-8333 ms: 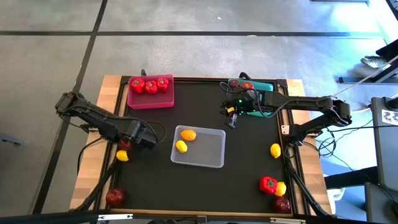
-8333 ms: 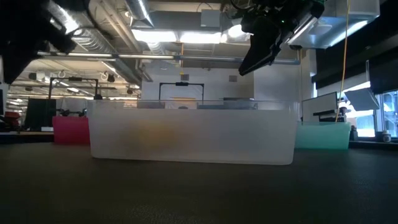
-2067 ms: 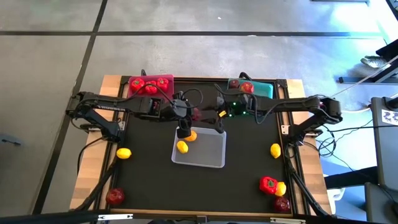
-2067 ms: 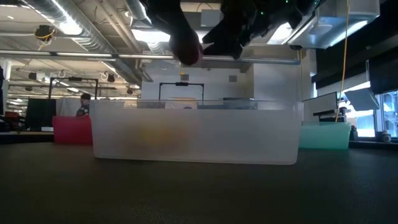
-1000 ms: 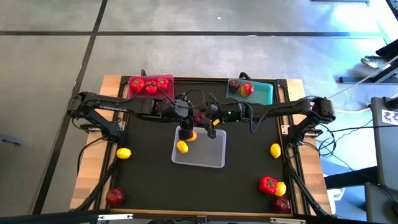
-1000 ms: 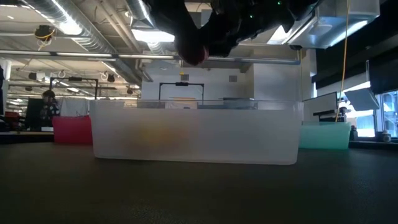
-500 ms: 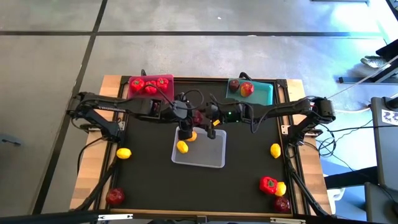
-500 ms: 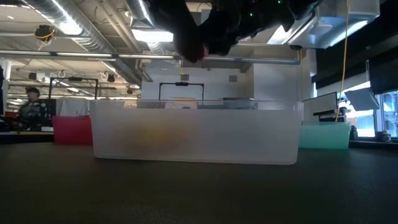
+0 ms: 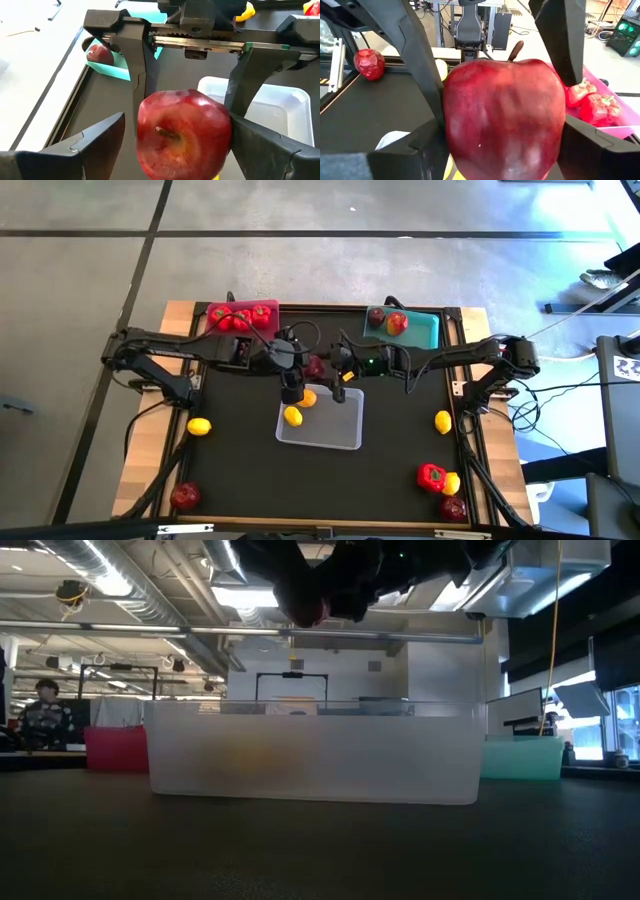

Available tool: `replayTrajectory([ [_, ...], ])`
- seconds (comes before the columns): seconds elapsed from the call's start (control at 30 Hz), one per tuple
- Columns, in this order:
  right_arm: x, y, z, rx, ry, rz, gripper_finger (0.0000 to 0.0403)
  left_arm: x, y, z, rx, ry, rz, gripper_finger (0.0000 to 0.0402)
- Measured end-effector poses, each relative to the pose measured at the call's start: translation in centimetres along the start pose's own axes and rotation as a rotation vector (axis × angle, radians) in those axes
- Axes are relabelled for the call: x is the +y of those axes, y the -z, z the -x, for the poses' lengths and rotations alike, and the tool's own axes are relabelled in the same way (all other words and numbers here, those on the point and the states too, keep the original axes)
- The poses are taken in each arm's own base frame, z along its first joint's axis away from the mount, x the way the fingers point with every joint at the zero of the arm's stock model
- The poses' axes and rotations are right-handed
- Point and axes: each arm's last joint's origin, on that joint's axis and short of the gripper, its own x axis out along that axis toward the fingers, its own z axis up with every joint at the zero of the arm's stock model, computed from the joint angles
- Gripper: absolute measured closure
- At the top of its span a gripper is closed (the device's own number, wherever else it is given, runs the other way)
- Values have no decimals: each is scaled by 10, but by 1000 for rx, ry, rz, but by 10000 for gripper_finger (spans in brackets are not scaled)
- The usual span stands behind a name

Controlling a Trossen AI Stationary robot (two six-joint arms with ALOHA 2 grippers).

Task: Sort produce into baskets
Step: Put the apple into the blue bin

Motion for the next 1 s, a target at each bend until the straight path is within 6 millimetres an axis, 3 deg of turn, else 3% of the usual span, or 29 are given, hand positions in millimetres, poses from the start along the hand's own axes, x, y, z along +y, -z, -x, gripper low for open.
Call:
replayTrajectory([
  [0.17,-2,10,-1,70,31,-7,120,0,6,7,53,23,-26,65],
  [0.43,-5,3,15,122,152,7,119,2,17,13,151,2,-13,65],
  [0.73,-12,-6,60,276,413,59,119,-2,30,3,183,-5,-36,65],
  [1.0,-43,-2,93,406,537,17,119,-11,57,-21,184,30,-34,65],
])
